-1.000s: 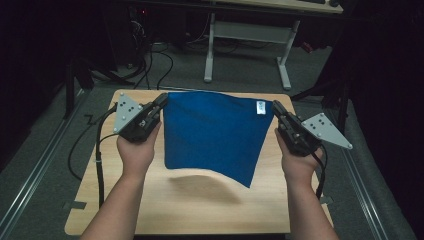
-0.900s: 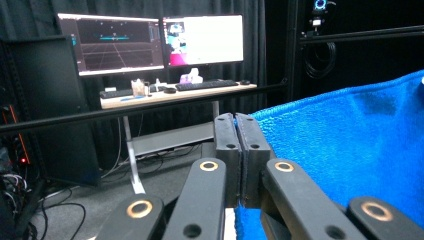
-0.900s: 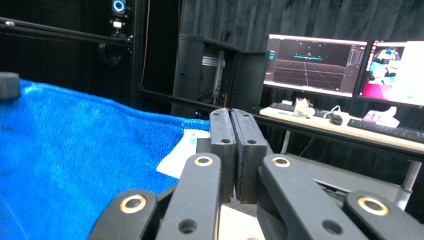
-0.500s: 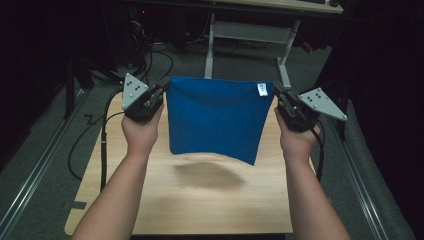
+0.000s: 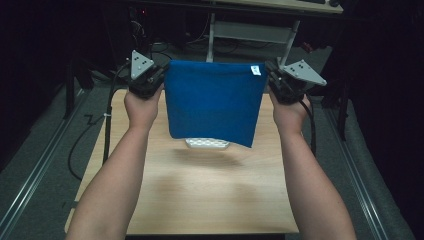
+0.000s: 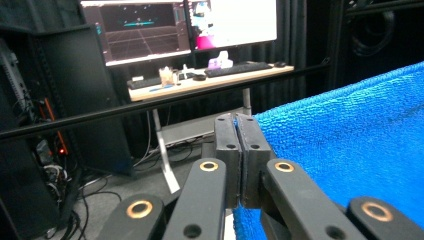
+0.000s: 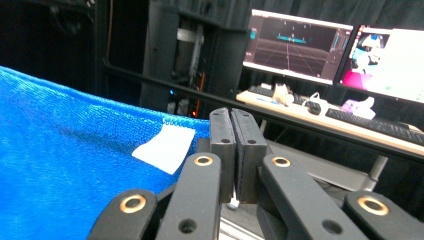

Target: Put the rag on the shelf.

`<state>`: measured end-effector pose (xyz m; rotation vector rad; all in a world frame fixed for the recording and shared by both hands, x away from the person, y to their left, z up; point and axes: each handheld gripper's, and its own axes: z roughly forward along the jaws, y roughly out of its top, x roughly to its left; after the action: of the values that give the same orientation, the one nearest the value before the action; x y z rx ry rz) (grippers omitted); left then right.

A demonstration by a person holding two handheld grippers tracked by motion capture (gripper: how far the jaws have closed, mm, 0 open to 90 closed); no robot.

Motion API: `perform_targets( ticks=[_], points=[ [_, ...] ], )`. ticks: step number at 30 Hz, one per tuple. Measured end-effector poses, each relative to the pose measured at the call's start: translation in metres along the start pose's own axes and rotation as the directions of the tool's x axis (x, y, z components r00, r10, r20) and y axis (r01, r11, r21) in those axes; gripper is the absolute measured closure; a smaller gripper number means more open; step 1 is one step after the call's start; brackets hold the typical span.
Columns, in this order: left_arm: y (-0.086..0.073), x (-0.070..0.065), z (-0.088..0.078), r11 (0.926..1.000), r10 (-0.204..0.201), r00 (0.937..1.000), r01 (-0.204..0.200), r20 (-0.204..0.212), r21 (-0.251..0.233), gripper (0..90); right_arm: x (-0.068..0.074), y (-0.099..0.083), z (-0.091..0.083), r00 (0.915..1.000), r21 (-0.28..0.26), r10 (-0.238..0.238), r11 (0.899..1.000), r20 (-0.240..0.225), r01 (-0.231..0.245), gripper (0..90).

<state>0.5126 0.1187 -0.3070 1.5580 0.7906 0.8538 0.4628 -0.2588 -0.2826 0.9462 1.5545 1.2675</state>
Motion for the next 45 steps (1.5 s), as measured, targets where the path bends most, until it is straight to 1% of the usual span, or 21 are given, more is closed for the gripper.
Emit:
perform_targets(
  ticks=[2, 4, 7, 9, 10, 12, 17, 21, 23, 24, 25, 27, 29, 32, 35, 36, 37, 38, 39, 41, 45],
  points=[
    [-0.005, 0.005, 0.008, 0.9994, -0.007, 1.0000, 0.007, -0.002, 0.033, 89.5, -0.002, -0.003, 0.012, 1.0000, 0.029, -0.005, 1.000, 0.003, 0.005, 89.3],
    [-0.012, 0.008, 0.016, 0.9975, -0.001, 1.0000, 0.001, -0.002, 0.071, 89.5, -0.004, -0.007, 0.022, 0.9999, 0.065, -0.011, 0.998, 0.001, 0.011, 89.3],
    [-0.022, 0.009, 0.025, 0.9939, -0.016, 0.9999, 0.015, 0.002, 0.109, 89.5, -0.006, -0.016, 0.034, 0.9997, 0.101, -0.026, 0.995, 0.005, 0.025, 89.3],
    [-0.031, 0.009, 0.029, 0.9916, -0.019, 0.9998, 0.018, 0.005, 0.128, 89.5, -0.006, -0.022, 0.039, 0.9994, 0.127, -0.033, 0.991, 0.007, 0.032, 89.3],
    [-0.035, 0.009, 0.032, 0.9888, -0.026, 0.9996, 0.024, 0.012, 0.147, 89.5, -0.007, -0.026, 0.042, 0.9995, 0.136, -0.030, 0.990, 0.007, 0.028, 89.3],
    [-0.045, 0.008, 0.035, 0.9863, -0.028, 0.9994, 0.024, 0.020, 0.163, 89.5, -0.008, -0.034, 0.046, 0.9995, 0.160, -0.030, 0.987, 0.006, 0.029, 89.3],
    [-0.068, 0.008, 0.039, 0.9775, -0.051, 0.9977, 0.041, 0.045, 0.207, 89.5, -0.007, -0.056, 0.053, 0.9995, 0.210, -0.030, 0.977, -0.005, 0.030, 89.3],
    [-0.089, 0.007, 0.042, 0.9643, -0.071, 0.9958, 0.054, 0.057, 0.259, 89.5, -0.004, -0.074, 0.057, 0.9993, 0.244, -0.030, 0.969, -0.022, 0.034, 89.3],
    [-0.101, 0.007, 0.043, 0.9525, -0.086, 0.9939, 0.061, 0.070, 0.298, 89.4, -0.002, -0.085, 0.058, 0.9994, 0.260, -0.015, 0.965, -0.030, 0.023, 89.3],
    [-0.106, 0.006, 0.042, 0.9515, -0.092, 0.9929, 0.066, 0.075, 0.301, 89.4, -0.001, -0.091, 0.059, 0.9994, 0.273, -0.010, 0.962, -0.032, 0.019, 89.3],
    [-0.112, 0.006, 0.042, 0.9477, -0.106, 0.9912, 0.077, 0.078, 0.310, 89.4, 0.000, -0.097, 0.059, 0.9992, 0.282, -0.013, 0.959, -0.038, 0.023, 89.3],
    [-0.121, 0.005, 0.041, 0.9411, -0.125, 0.9884, 0.090, 0.086, 0.326, 89.4, 0.002, -0.109, 0.058, 0.9990, 0.296, 0.004, 0.955, -0.044, 0.009, 89.3],
    [-0.131, 0.002, 0.040, 0.9333, -0.130, 0.9868, 0.089, 0.096, 0.348, 89.3, 0.002, -0.121, 0.057, 0.9984, 0.310, 0.029, 0.951, -0.048, -0.013, 89.3],
    [-0.144, -0.002, 0.037, 0.9261, -0.144, 0.9841, 0.097, 0.104, 0.364, 89.3, 0.002, -0.137, 0.056, 0.9960, 0.320, 0.072, 0.946, -0.053, -0.051, 89.3],
    [-0.153, -0.005, 0.034, 0.9218, -0.161, 0.9811, 0.111, 0.107, 0.371, 89.3, 0.004, -0.148, 0.053, 0.9949, 0.332, 0.087, 0.941, -0.050, -0.066, 89.3],
    [-0.156, -0.006, 0.034, 0.9168, -0.168, 0.9794, 0.113, 0.113, 0.383, 89.2, 0.005, -0.151, 0.053, 0.9948, 0.337, 0.088, 0.939, -0.050, -0.066, 89.3],
    [-0.158, -0.007, 0.034, 0.9151, -0.166, 0.9792, 0.110, 0.116, 0.388, 89.2, 0.006, -0.154, 0.052, 0.9946, 0.340, 0.090, 0.938, -0.052, -0.067, 89.3],
    [-0.161, -0.009, 0.033, 0.9175, -0.163, 0.9797, 0.108, 0.116, 0.383, 89.2, 0.007, -0.157, 0.052, 0.9947, 0.344, 0.090, 0.937, -0.051, -0.067, 89.2],
    [-0.163, -0.009, 0.033, 0.9163, -0.174, 0.9778, 0.117, 0.116, 0.383, 89.2, 0.007, -0.160, 0.051, 0.9944, 0.348, 0.092, 0.935, -0.053, -0.068, 89.2],
    [-0.168, -0.010, 0.032, 0.9111, -0.190, 0.9748, 0.131, 0.117, 0.391, 89.2, 0.009, -0.166, 0.050, 0.9945, 0.359, 0.092, 0.931, -0.049, -0.069, 89.2],
    [-0.178, -0.014, 0.032, 0.9007, -0.196, 0.9727, 0.129, 0.124, 0.415, 89.1, 0.012, -0.177, 0.049, 0.9943, 0.383, 0.090, 0.922, -0.058, -0.061, 89.2]
  ],
)
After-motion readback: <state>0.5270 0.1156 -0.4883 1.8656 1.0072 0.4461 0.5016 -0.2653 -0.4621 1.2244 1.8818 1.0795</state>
